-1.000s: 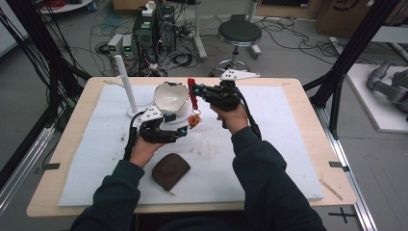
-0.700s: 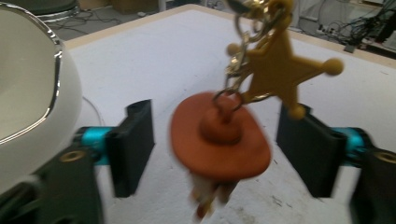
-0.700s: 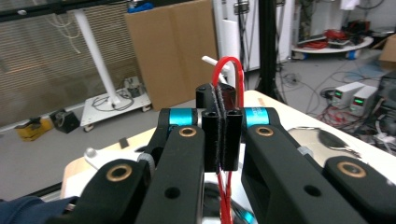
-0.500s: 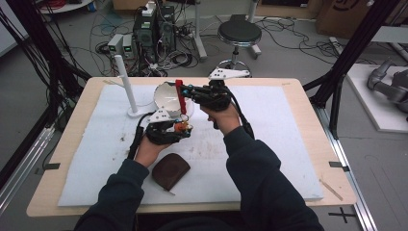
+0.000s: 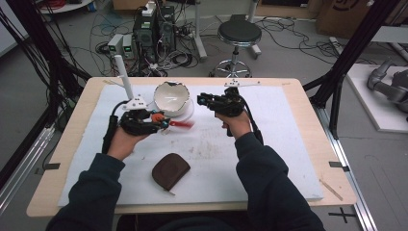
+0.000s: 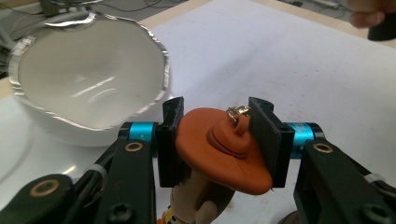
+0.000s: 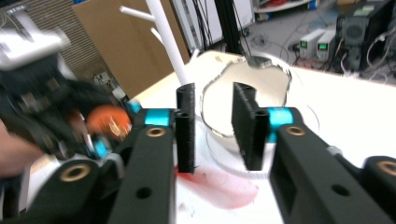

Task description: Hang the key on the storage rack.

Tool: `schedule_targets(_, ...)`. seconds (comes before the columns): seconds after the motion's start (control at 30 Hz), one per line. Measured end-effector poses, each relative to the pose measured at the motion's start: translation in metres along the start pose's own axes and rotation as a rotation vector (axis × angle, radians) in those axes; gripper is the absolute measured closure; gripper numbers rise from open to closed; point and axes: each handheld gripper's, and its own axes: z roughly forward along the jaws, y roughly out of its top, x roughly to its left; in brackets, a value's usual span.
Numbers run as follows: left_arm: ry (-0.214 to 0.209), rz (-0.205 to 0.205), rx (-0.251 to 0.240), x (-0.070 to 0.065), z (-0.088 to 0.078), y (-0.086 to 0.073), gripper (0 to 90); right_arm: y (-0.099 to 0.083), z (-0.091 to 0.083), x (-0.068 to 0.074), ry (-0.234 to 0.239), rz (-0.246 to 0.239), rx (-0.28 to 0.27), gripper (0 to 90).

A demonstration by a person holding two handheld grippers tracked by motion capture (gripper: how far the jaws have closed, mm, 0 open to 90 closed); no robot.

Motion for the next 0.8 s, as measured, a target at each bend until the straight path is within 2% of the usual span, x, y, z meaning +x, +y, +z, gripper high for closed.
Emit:
schedule_targets(0.13,0.031,0.006,-0.007,0.013,-0.021,0.014,57.4,-0.010,-0.007,-0.004,-0.053,-0.034,0.011,59.3)
schedule_targets(0.3,0.079,0.027,-0.007,0.027,-0.045,0.028,57.4,-0.025,-0.030,-0.014,-0.109,-0.036,0.011,51.5)
schedule_targets(0.47,0.126,-0.003,-0.041,0.046,-0.065,0.038,57.4,-0.040,-0.056,-0.028,-0.162,-0.035,-0.004,48.4)
schedule_targets(0.57,0.144,-0.028,-0.062,0.055,-0.073,0.042,57.3,-0.046,-0.068,-0.037,-0.188,-0.027,-0.013,43.1)
schedule_targets(0.67,0.159,-0.049,-0.077,0.062,-0.080,0.047,57.4,-0.052,-0.076,-0.043,-0.220,-0.032,-0.010,37.5)
schedule_targets(0.8,0.194,-0.082,-0.082,0.072,-0.085,0.053,57.3,-0.059,-0.082,-0.048,-0.234,-0.026,-0.012,36.5)
